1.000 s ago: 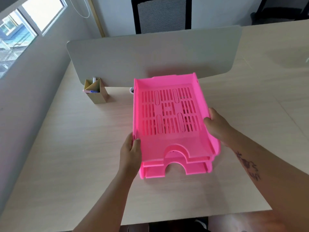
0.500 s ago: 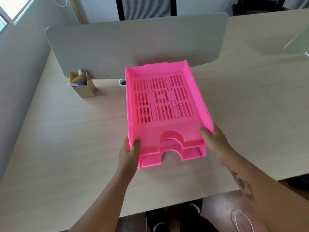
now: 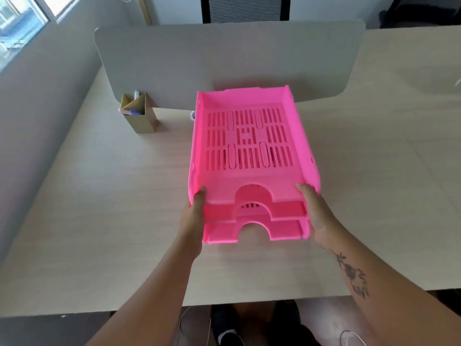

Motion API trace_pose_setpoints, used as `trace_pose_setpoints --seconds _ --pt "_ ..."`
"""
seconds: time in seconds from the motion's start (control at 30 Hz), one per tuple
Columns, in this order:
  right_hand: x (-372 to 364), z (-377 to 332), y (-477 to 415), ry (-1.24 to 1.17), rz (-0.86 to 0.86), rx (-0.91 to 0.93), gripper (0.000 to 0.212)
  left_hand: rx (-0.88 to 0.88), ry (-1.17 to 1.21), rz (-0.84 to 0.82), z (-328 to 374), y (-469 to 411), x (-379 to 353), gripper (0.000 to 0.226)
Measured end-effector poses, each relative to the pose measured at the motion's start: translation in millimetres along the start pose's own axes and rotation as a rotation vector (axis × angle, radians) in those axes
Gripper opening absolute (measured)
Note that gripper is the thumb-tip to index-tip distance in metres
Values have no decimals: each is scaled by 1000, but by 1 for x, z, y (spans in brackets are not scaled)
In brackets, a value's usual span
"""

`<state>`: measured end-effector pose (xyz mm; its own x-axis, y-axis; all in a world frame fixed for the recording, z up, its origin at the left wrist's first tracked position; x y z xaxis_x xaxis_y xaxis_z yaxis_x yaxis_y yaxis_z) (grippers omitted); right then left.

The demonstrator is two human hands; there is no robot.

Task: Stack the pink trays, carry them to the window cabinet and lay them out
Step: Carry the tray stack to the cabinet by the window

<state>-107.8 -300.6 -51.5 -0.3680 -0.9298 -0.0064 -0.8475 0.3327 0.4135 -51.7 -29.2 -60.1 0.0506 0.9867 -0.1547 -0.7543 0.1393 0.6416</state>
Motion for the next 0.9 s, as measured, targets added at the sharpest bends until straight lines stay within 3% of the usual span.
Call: trace_pose_setpoints --seconds 0.2,0.5,0.67,0.9 --pt "-2 -27 1 -33 -112 46 56 -61 164 167 10 37 -3 86" --pt "-71 -122 8 19 -528 227 49 -273 456 523 33 141 22 69" --pt "-148 -147 64 63 -766 240 44 -376 621 714 26 227 65 58" --pt "-257 -140 194 85 -1133 252 46 -503 799 1032 -31 376 137 77"
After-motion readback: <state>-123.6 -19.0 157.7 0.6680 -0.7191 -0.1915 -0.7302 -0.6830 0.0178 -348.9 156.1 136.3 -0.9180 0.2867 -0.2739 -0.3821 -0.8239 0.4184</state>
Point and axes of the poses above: each hand's wrist, its own y-axis away from the middle knuckle, its own x-axis out of the back of the hand, z = x × y, the point moved 7 cm from there along -y, towards the middle knuckle, and after that the axes turned 9 degrees about x, right-handed, at the moved point
